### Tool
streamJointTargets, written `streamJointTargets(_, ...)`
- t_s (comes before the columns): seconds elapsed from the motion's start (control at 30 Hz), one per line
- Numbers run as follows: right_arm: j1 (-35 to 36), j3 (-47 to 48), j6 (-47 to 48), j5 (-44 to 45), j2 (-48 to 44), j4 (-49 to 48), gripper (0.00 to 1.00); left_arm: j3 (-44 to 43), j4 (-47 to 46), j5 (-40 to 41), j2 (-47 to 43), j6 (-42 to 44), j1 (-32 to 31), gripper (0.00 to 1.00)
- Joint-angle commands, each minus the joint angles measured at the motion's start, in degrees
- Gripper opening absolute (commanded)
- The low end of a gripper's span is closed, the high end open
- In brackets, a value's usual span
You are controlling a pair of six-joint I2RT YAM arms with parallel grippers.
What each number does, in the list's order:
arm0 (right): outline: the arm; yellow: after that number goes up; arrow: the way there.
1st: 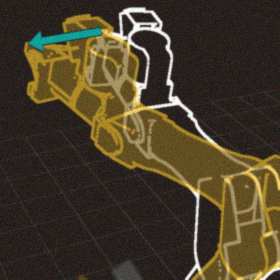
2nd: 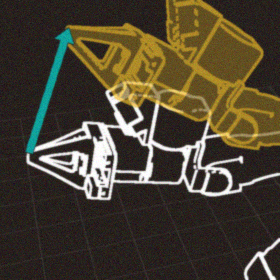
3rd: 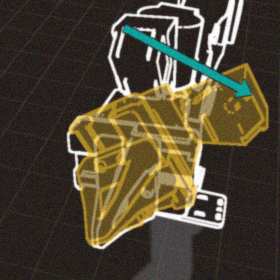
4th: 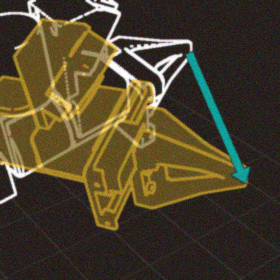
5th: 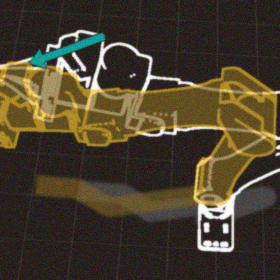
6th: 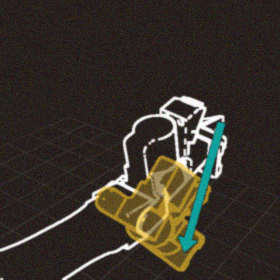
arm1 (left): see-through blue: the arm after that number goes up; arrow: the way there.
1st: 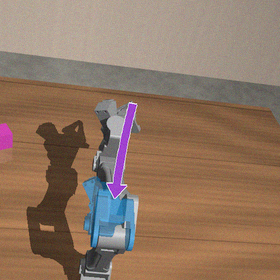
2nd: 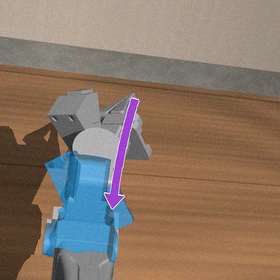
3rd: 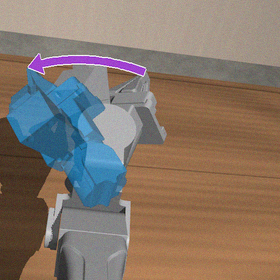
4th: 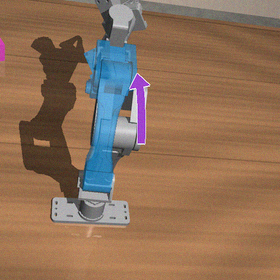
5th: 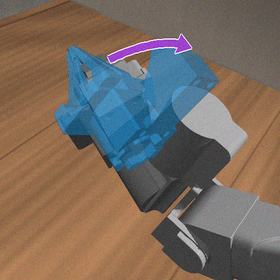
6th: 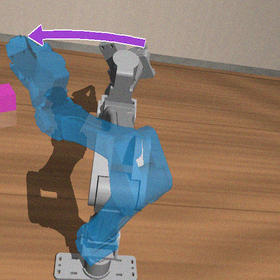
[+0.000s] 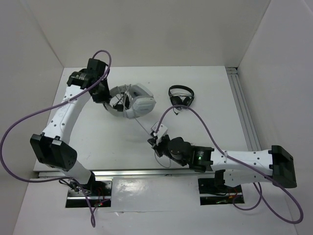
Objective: Wrap the headphones
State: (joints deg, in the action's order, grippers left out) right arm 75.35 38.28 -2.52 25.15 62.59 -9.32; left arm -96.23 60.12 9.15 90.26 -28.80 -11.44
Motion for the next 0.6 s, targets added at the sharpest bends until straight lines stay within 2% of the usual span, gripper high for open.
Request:
streamJointTargets(0.0,3.0,-0.1,0.2,-6.5,-7.2,3.5,0.0,-6.6,-10.7,15.4,-1.1,-1.8,1.6,0.0)
streamJointTargets(0.1,5.9,3.5,1.8,-5.5,-7.7,8.4,0.0,-6.1,-9.2,23.2,0.2,-0.7,-2.8,0.0)
streamJointTargets(0.23,8.1,14.9,6.7,2.3,-5.6,16.9,0.0,-1.7,-7.0,33.4,1.3,-3.1,-13.9,0.0)
streamJointTargets(0.33,8.1,19.6,12.1,9.1,-3.5,21.7,0.0,2.4,-4.4,37.1,2.5,-6.5,-17.4,0.0)
streamJointTargets(0.43,8.1,25.9,17.3,14.9,-2.1,24.2,0.0,6.7,-3.6,37.6,2.5,-9.0,-20.9,0.0)
streamJointTargets(0.5,6.9,26.0,22.1,23.7,-0.5,22.6,0.02,8.8,-4.3,37.6,0.0,-8.3,-22.7,0.0)
streamJointTargets(0.57,4.7,26.6,24.9,25.7,0.0,20.3,0.02,10.3,-7.0,34.6,-2.1,-5.7,-24.6,0.0)
